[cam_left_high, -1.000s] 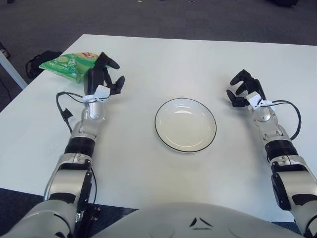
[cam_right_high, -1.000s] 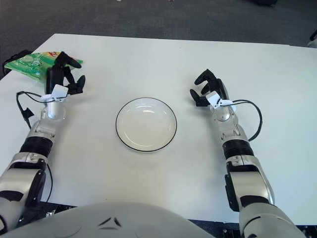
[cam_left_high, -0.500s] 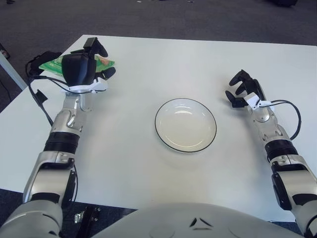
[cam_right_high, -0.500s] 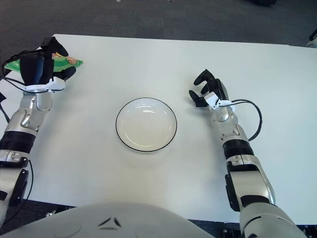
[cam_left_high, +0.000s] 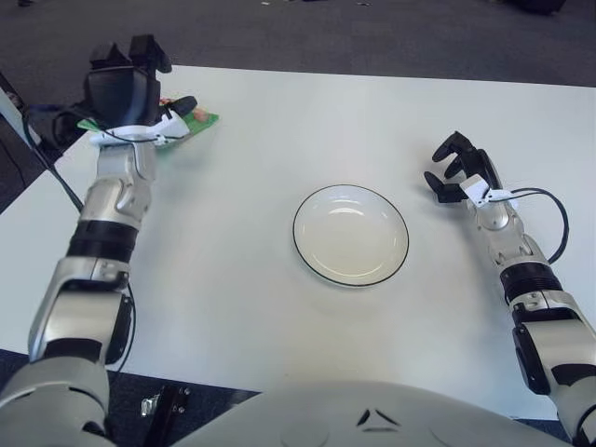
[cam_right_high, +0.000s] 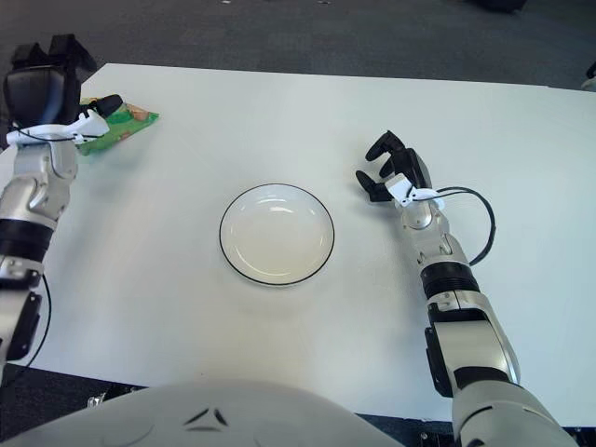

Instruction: Put the snack into the plate.

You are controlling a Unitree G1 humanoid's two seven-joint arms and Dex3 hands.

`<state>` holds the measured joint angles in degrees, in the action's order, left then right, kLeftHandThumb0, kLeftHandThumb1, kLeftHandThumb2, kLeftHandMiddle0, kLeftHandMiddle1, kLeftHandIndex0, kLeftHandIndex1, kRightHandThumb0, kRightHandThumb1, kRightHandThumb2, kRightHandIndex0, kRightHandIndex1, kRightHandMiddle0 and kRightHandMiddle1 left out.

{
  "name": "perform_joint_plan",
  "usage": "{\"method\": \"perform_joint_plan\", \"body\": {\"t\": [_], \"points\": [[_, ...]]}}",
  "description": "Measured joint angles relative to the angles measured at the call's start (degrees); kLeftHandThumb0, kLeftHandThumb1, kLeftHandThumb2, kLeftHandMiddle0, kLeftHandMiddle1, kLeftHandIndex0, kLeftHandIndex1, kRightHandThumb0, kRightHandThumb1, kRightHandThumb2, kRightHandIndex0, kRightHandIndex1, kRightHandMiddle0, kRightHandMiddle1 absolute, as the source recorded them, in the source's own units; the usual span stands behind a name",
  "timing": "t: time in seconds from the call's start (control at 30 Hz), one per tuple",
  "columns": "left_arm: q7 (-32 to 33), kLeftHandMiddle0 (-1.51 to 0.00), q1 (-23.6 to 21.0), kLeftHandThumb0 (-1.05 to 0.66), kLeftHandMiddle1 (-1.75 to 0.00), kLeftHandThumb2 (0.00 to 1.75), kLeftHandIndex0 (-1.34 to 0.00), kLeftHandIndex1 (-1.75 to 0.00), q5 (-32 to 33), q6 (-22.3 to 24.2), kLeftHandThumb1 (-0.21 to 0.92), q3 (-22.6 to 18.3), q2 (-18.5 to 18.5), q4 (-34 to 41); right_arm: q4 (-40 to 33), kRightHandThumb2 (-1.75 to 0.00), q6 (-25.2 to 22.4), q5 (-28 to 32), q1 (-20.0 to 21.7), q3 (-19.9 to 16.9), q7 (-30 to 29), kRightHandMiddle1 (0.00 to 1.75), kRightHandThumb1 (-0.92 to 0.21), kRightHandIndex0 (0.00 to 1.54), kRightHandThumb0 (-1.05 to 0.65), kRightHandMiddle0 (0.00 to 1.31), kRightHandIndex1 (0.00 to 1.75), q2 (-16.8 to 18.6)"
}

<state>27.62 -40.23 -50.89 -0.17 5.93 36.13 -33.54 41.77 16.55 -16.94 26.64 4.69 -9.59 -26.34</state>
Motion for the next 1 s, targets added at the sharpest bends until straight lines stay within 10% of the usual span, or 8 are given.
{"method": "perform_joint_plan", "body": {"t": [0.63, 1.0], "points": [[-2.0, 0.00, -16.2, -1.01, -0.31, 1.12, 0.00, -0.62, -1.2, 4.0, 0.92, 13.4, -0.3, -30.2, 1.5, -1.23, 1.4, -0.7, 0.9, 1.5, -0.1, 1.73, -0.36, 0.64, -0.01, 0.36, 1.61, -0.6], [-5.7, 0.00, -19.5, -1.03, -0.25, 1.22, 0.00, -0.49, 0.1, 4.0, 0.92, 17.8, -1.3, -37.8, 1.6, -1.23, 1.8, -2.4, 1.1, 2.8, -0.9, 1.73, -0.36, 0.64, -0.01, 0.36, 1.61, -1.2]]}}
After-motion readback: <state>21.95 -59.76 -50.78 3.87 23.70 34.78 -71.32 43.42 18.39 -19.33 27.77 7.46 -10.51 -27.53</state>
